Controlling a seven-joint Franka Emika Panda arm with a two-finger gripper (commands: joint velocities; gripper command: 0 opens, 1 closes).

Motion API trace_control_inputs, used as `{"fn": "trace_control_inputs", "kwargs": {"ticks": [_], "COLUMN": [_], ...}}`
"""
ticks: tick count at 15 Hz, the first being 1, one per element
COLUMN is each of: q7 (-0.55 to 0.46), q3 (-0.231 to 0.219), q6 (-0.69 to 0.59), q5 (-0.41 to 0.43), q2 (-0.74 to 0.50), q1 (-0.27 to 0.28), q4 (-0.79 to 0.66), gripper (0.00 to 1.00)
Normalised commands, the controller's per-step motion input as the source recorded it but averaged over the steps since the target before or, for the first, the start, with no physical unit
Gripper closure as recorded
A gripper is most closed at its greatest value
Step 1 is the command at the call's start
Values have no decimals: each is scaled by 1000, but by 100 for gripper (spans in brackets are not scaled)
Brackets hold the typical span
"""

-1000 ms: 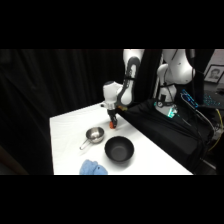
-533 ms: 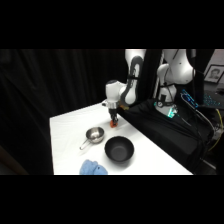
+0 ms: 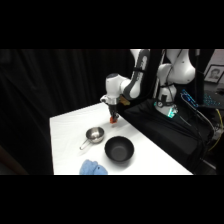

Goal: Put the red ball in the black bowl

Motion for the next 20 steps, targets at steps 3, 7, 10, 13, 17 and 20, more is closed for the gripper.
{"fn": "trace_control_inputs", "kwargs": {"ticks": [3, 7, 10, 13, 17, 20], "q7": [120, 65, 102, 83, -5, -31], "q3": [-8, 106, 140, 134, 98, 69], "q6": [-494, -519, -450, -319, -133, -43], "q5": [-210, -85, -59, -5, 100, 145], "q2": [-313, -261, -203, -92, 65, 168], "q1": [94, 87, 112, 113, 81, 59], "q4": [156, 228, 207, 219, 264, 291], "gripper": [96, 96, 96, 96, 96, 96]}}
